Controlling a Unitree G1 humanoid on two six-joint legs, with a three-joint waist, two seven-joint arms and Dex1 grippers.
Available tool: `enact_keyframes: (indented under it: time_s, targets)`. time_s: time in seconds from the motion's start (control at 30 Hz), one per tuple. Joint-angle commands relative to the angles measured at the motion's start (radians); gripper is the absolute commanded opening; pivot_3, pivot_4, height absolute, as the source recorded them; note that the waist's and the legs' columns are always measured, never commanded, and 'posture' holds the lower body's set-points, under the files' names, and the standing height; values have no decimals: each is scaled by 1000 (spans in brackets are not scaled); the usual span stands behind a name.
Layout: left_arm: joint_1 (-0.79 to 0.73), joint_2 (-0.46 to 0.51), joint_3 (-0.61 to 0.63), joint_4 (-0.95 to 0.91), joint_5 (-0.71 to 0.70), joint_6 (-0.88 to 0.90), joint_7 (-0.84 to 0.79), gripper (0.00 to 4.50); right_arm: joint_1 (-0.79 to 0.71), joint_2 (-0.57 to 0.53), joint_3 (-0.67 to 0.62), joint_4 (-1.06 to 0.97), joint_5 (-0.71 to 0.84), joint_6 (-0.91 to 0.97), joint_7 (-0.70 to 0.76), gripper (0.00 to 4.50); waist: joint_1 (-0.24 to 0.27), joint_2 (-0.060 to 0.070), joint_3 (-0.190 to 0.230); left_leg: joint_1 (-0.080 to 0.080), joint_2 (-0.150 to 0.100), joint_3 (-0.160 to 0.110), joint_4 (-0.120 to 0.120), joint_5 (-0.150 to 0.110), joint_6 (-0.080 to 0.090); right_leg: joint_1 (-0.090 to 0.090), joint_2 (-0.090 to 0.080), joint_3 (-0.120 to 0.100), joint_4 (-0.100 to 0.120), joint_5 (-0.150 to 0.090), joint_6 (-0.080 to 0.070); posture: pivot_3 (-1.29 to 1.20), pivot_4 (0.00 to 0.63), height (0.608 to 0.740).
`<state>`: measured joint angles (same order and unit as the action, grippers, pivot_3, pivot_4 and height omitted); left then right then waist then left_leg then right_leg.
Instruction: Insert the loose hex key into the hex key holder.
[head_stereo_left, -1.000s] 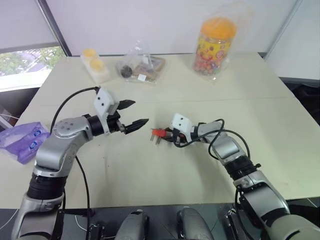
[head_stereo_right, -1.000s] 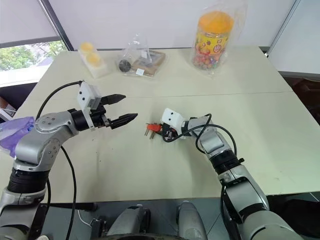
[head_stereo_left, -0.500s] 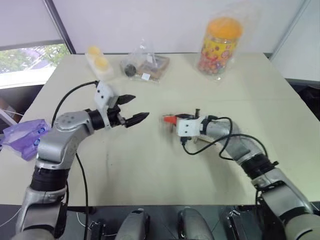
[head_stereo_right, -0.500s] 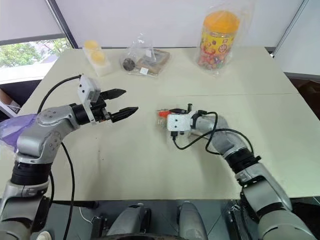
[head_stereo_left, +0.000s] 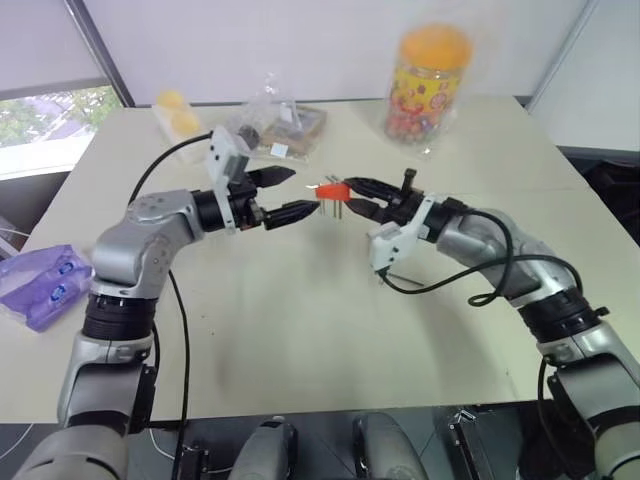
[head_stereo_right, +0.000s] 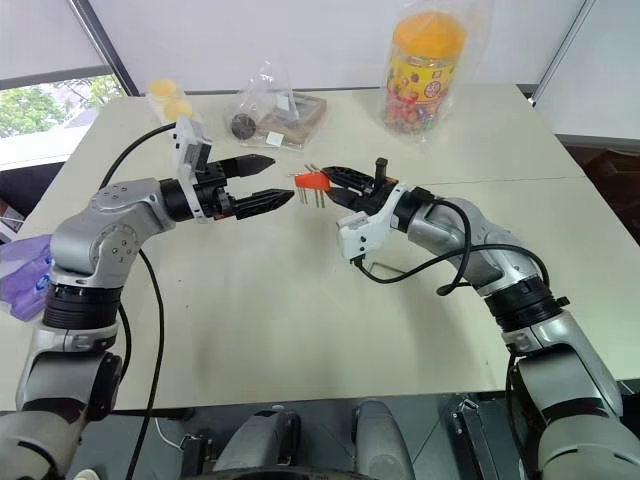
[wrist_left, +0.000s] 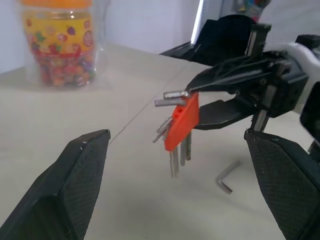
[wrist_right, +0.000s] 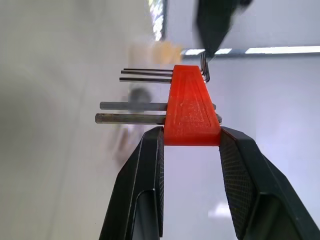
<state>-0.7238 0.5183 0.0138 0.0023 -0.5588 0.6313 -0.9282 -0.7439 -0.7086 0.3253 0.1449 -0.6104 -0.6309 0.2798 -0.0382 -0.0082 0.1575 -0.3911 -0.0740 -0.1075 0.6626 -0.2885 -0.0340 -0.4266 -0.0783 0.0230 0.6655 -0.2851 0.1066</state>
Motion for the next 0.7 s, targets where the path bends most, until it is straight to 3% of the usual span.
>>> enact_keyframes:
  time_s: [0.03, 0.7]
  targets:
    - [-38, -3, 7, -1, -13, -2, -18, 4500, -25, 9, -48, -49, 10, -40, -37, 997, 0, 0, 0, 0, 0, 0, 0, 0, 0, 0, 0, 0, 0, 0, 0, 0, 150, 740]
    - [-74, -46, 15, -1, -66, 41, -39, 4500, 12, 39, -57, -124, 13, -70, -7, 997, -2, 0, 0, 0, 0, 0, 1, 0, 0, 0, 1, 0, 0, 0, 0, 0, 150, 740]
